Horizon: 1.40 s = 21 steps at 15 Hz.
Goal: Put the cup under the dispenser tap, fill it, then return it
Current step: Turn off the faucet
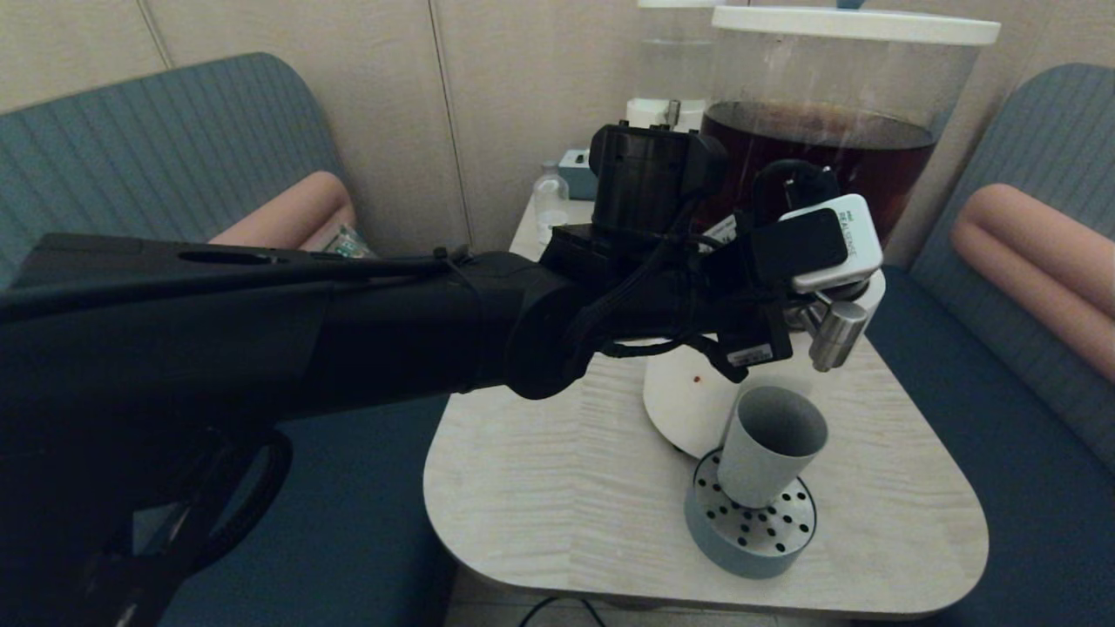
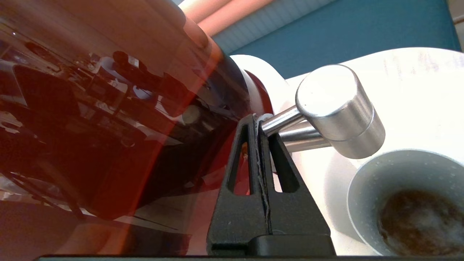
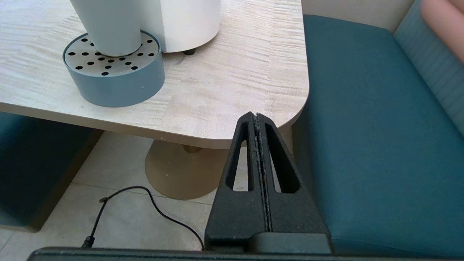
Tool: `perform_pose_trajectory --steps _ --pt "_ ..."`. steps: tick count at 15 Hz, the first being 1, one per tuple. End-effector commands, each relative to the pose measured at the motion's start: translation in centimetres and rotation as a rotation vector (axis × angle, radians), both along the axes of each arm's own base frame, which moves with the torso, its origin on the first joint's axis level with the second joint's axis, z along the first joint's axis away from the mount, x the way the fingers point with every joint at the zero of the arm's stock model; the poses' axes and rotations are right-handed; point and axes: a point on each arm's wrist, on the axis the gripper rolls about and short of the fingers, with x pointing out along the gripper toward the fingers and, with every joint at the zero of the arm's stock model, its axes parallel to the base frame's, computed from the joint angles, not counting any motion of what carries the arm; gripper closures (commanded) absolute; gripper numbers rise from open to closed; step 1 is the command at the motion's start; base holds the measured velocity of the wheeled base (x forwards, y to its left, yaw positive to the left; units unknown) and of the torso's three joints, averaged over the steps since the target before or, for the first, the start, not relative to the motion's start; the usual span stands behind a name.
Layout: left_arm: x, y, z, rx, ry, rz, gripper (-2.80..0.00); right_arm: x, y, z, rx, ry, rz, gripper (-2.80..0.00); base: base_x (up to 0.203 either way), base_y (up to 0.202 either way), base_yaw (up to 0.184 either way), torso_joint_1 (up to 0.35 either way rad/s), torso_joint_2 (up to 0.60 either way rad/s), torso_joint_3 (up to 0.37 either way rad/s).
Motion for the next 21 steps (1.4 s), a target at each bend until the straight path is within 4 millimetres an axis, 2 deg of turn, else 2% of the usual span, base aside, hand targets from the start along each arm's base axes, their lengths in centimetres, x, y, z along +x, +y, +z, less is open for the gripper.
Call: perform_pose_trajectory --steps 1,15,21 --pt "0.0 0.0 0.0 0.002 -0.004 -0.003 0.0 0.0 0.0 0.0 -0.001 -0.002 0.001 0.0 0.0 0.0 0.0 0.0 0.0 0.0" --pt "-0.3 0.6 0.3 0.005 -0.007 -0.007 0.0 0.0 0.0 0.0 -0.001 -0.003 0.001 0.0 0.0 0.0 0.0 0.0 0.0 0.0" --pt "0.5 1.4 0.3 0.009 -0.044 0.017 0.0 0.0 0.0 0.0 -0.001 -0.003 0.001 0.0 0.0 0.0 0.0 0.0 0.0 0.0"
